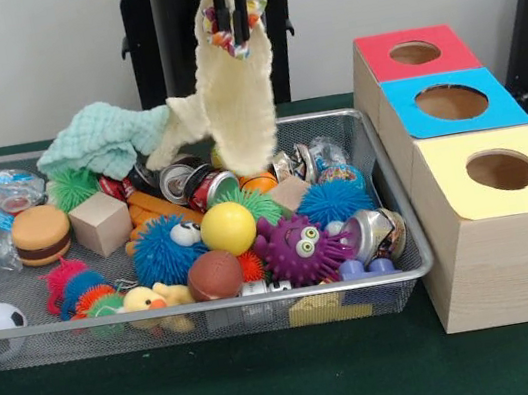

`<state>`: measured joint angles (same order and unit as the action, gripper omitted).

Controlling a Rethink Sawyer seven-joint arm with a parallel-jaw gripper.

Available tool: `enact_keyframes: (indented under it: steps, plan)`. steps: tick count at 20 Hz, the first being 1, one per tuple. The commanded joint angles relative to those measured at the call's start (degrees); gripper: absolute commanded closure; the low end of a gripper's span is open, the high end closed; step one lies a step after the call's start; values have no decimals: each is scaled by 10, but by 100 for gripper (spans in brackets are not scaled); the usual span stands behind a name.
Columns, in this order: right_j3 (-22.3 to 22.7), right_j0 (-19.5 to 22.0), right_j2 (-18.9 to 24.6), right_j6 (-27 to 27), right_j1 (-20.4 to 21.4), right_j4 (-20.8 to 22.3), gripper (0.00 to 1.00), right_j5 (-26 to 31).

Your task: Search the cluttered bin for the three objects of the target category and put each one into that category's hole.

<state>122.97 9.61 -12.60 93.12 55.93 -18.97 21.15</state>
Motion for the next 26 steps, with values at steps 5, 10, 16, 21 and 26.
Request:
enact_keyframes:
  steps: [5,10,16,21,26]
  plan:
    - [-112,-41,-71,151,25,17,100,147]
    - [-81,-30,-60,132,27,0,100,112]
    - [-11,9,-6,102,22,-24,100,10]
    - [23,49,40,83,20,-22,100,-51]
    - [52,77,76,93,28,-21,0,-91]
